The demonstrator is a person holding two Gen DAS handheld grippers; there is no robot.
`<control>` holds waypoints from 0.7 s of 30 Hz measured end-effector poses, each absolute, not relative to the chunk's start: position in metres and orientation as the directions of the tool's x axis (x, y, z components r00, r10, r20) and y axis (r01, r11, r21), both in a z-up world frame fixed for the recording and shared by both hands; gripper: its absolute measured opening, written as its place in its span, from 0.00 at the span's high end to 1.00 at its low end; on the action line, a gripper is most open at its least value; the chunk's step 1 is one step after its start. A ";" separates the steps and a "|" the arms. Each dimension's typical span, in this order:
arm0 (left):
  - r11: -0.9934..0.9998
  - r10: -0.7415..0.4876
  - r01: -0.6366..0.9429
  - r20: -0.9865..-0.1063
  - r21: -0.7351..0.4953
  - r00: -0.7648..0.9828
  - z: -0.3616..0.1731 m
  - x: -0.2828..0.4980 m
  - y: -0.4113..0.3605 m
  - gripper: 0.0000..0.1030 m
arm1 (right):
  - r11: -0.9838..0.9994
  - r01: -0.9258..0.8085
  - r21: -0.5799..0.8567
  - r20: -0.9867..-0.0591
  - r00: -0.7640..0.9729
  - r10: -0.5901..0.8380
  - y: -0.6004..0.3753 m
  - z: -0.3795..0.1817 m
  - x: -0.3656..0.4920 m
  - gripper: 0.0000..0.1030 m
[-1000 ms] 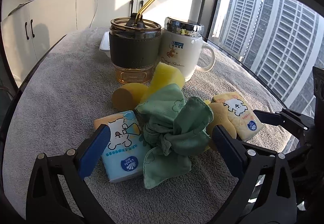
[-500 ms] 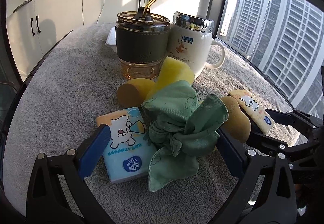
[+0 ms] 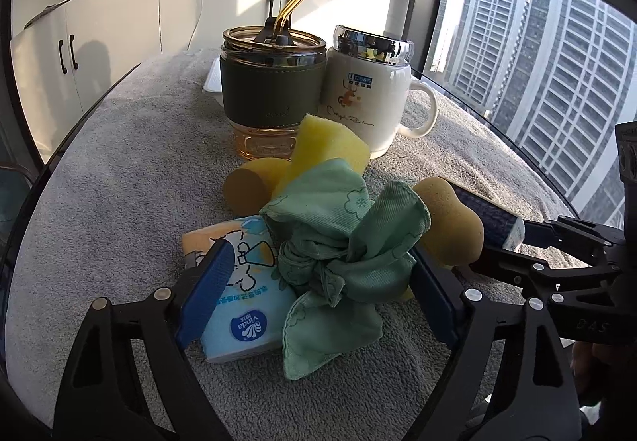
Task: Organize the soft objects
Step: 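Grasp the green cloth with the left gripper while the right gripper grasps the tissue pack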
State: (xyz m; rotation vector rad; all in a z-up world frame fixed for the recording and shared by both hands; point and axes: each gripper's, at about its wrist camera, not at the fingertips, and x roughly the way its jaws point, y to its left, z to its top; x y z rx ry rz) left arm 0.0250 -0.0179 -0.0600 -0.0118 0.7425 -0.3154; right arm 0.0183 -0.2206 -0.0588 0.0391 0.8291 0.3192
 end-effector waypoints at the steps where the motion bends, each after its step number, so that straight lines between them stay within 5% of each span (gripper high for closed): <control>1: 0.952 -0.291 0.279 -0.660 -0.127 0.693 -0.060 0.025 -0.017 0.17 | 0.952 -0.261 0.158 -0.724 0.626 0.292 -0.221 -0.059 0.019 0.42; 6: 0.946 -0.315 0.285 -0.649 -0.155 0.693 -0.058 0.024 -0.015 0.33 | 0.953 -0.268 0.141 -0.724 0.629 0.284 -0.221 -0.060 0.022 0.48; 13: 0.941 -0.327 0.296 -0.649 -0.161 0.687 -0.059 0.024 -0.018 0.38 | 0.960 -0.276 0.040 -0.729 0.649 0.216 -0.211 -0.059 0.020 0.51; 21: 0.940 -0.333 0.299 -0.645 -0.168 0.687 -0.059 0.023 -0.018 0.42 | 0.954 -0.254 -0.158 -0.659 0.747 0.090 -0.196 -0.052 0.008 0.34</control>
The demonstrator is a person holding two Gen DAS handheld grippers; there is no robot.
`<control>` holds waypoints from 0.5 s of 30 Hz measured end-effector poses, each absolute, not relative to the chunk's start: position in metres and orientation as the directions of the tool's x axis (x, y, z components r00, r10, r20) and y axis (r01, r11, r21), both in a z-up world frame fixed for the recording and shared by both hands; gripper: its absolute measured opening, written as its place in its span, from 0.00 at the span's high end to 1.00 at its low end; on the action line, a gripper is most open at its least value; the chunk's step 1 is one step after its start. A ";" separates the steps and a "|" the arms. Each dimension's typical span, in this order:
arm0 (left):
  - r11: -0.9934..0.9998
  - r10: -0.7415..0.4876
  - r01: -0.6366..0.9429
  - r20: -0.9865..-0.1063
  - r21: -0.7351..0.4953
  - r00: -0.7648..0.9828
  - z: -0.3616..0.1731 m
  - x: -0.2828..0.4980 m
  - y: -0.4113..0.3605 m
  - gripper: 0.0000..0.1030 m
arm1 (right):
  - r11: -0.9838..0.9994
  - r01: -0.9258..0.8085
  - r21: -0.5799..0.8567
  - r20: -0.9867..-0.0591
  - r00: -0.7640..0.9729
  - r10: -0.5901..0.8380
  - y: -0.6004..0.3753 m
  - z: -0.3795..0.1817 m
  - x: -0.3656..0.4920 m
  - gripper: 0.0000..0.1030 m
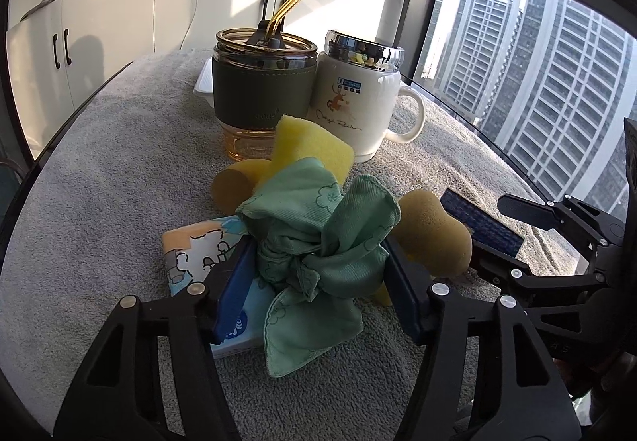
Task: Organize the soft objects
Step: 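Grasp the green cloth with the left gripper while the right gripper grasps the tissue pack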
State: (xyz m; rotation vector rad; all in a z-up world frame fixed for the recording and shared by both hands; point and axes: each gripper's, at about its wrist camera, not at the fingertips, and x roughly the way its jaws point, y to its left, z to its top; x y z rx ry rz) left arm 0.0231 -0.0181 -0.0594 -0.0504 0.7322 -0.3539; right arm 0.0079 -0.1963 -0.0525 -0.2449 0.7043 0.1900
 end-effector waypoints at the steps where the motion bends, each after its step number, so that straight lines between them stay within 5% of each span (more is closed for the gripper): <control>1: 0.939 -0.333 0.300 -0.646 -0.166 0.687 -0.060 0.023 -0.018 0.42 | 0.949 -0.262 -0.174 -0.654 0.751 0.088 -0.194 -0.053 0.007 0.35; 3: 0.939 -0.335 0.302 -0.646 -0.166 0.686 -0.060 0.024 -0.018 0.42 | 0.945 -0.283 -0.163 -0.679 0.727 0.101 -0.191 -0.058 0.010 0.62; 15: 0.938 -0.339 0.303 -0.648 -0.172 0.682 -0.060 0.024 -0.019 0.42 | 0.964 -0.236 -0.121 -0.706 0.703 0.083 -0.217 -0.055 0.020 0.57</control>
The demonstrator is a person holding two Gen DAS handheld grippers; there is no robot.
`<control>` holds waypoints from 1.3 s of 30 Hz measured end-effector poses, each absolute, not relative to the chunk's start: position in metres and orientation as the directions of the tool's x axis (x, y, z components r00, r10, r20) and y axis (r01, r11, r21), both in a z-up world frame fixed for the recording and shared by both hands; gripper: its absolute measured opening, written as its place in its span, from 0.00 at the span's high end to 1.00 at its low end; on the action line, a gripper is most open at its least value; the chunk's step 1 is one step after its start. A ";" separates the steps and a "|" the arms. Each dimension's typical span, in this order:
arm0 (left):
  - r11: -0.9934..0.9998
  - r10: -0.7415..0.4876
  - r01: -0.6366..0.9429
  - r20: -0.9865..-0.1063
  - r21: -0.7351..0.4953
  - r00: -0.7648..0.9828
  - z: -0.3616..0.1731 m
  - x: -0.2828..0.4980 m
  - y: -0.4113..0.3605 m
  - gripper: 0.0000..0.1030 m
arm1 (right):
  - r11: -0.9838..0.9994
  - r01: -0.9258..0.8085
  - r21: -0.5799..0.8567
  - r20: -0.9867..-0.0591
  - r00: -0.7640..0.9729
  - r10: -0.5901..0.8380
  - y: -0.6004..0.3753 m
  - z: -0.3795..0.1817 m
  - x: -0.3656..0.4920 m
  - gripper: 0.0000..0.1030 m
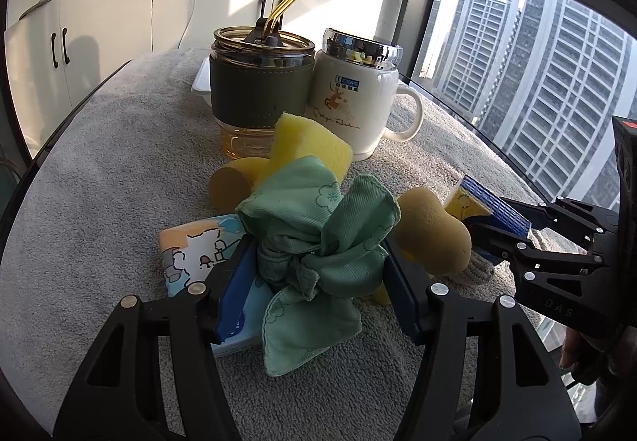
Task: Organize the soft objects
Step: 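Grasp the green cloth with the left gripper while the right gripper grasps the tissue pack, then carry the green cloth and tissue pack with both grippers over the white tray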
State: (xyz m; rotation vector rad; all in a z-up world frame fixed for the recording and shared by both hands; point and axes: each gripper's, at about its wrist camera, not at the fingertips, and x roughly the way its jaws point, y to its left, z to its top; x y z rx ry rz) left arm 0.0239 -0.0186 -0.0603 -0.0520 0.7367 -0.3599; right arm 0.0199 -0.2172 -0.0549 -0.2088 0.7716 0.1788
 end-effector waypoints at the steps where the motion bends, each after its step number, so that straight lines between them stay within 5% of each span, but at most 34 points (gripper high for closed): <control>1: 0.937 -0.339 0.302 -0.647 -0.173 0.683 -0.060 0.024 -0.018 0.42 | 0.963 -0.239 -0.125 -0.714 0.696 0.080 -0.218 -0.057 0.022 0.57; 12: 0.939 -0.332 0.305 -0.648 -0.160 0.685 -0.060 0.023 -0.019 0.42 | 0.962 -0.258 -0.084 -0.713 0.690 0.123 -0.223 -0.060 0.024 0.69; 15: 0.940 -0.331 0.302 -0.642 -0.159 0.692 -0.059 0.022 -0.019 0.53 | 0.962 -0.260 -0.082 -0.708 0.694 0.127 -0.223 -0.060 0.024 0.75; 23: 0.933 -0.349 0.318 -0.628 -0.167 0.695 -0.051 0.017 -0.015 0.66 | 0.964 -0.256 -0.073 -0.678 0.721 0.140 -0.226 -0.052 0.017 0.77; 39: 0.932 -0.359 0.313 -0.571 -0.181 0.739 0.008 -0.006 0.023 0.66 | 0.964 -0.256 -0.069 -0.620 0.768 0.159 -0.240 -0.010 0.006 0.77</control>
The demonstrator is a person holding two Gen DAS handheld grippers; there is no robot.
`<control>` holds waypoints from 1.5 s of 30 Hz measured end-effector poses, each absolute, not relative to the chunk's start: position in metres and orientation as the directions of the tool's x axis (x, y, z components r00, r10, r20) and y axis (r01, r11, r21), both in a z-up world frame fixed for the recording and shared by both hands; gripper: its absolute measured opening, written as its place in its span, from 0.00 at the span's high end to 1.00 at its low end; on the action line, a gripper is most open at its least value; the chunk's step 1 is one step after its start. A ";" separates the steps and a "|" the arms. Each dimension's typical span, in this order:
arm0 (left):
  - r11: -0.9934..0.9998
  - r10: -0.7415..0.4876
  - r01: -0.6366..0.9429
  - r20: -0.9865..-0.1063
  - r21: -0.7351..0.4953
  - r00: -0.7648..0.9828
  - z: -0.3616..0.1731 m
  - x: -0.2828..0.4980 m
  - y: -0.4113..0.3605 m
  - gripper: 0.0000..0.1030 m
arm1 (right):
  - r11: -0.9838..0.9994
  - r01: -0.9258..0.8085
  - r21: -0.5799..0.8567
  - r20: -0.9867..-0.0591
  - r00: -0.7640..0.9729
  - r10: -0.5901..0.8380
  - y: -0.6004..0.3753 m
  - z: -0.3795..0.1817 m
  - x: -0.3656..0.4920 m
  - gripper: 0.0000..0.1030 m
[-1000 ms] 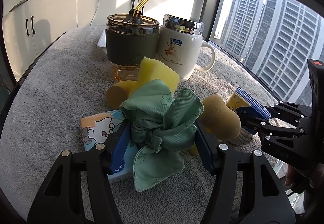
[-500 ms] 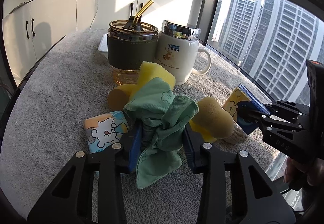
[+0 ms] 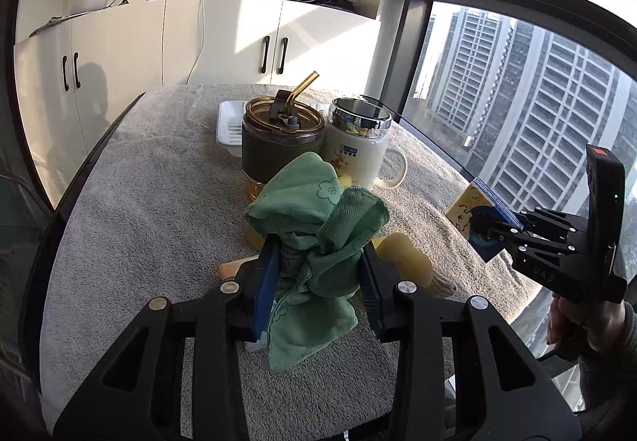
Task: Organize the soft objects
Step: 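Carry the green cloth and tissue pack with both grippers over the white tray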
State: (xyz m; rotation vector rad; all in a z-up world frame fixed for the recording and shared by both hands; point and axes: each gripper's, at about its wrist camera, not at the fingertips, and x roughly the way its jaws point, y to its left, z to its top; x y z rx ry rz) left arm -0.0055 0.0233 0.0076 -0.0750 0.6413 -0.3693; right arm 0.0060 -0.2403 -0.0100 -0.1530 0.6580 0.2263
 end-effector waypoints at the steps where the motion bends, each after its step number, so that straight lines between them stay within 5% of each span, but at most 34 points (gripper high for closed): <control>1: 0.935 -0.353 0.309 -0.568 -0.177 0.744 0.013 -0.004 0.027 0.66 | 0.964 -0.255 -0.076 -0.616 0.772 0.156 -0.242 -0.006 0.007 0.77; 13: 0.958 -0.283 0.264 -0.506 -0.111 0.815 0.070 0.022 0.069 0.66 | 0.961 -0.244 -0.129 -0.553 0.822 0.134 -0.268 0.061 0.025 0.77; 24: 0.961 -0.253 0.274 -0.518 -0.036 0.817 0.105 0.148 0.093 0.66 | 0.932 -0.270 -0.243 -0.473 0.872 0.129 -0.277 0.137 0.104 0.76; 35: 0.935 -0.278 0.356 -0.611 0.006 0.741 0.091 0.270 0.058 0.65 | 0.910 -0.342 -0.235 -0.549 0.819 0.166 -0.273 0.154 0.229 0.76; 45: 0.893 -0.319 0.450 -0.741 -0.026 0.591 0.009 0.336 0.021 0.65 | 0.879 -0.443 -0.176 -0.686 0.696 0.214 -0.250 0.074 0.316 0.76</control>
